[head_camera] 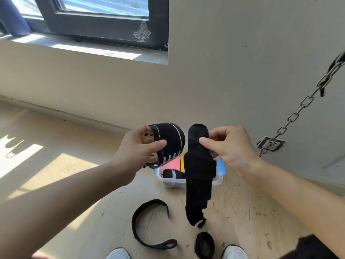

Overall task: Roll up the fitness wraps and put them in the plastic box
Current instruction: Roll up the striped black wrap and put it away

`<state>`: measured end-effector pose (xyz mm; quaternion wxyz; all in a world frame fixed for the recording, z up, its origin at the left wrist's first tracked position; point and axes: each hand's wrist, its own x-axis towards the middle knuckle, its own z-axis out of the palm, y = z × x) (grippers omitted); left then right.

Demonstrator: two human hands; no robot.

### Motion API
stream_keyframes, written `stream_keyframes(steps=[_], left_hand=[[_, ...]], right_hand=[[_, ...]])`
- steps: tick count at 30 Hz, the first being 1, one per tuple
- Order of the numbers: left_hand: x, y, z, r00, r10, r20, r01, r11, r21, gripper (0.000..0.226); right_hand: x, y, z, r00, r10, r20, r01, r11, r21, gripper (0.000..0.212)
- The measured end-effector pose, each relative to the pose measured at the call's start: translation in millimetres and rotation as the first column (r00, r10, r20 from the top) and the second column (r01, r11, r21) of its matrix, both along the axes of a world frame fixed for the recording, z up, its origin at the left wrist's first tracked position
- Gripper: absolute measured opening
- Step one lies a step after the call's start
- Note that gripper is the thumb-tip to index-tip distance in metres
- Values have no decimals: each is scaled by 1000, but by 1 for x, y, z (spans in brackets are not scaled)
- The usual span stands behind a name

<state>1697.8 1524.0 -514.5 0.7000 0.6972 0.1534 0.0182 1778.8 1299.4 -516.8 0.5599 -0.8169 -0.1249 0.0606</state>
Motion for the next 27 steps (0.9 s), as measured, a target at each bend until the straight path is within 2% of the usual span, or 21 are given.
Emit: stream_keyframes(steps=[3,5,8,13,18,24,27], left_hand=[[-1,-6,-1,1000,-5,27,3,997,74,24],[-3,-13,0,999,-11,43,7,996,94,22],[-5,-21,0,998,-12,64,7,996,88,20],[-8,-26,-1,994,-62,91,42,976,212,21],[-8,-28,-1,993,-70,99,51,981,185,25],[-10,-35,1,986,-128,106,120,990,77,30],[-10,-33,1,984,-145,107,141,989,51,31]], right_hand=[[-7,5,-4,985,-82,149,94,993,-73,13],[-11,8,-7,981,-94,169,106,992,-67,15],[-16,12,-9,999,-26,40,26,1000,1,10],[-18,12,-8,992,75,-105,-63,991,117,8],[-19,16,-6,981,68,-181,-28,976,217,8],[-24,19,-13,993,76,-93,-60,984,168,10],[-28,18,-14,990,117,-75,-104,983,153,21]])
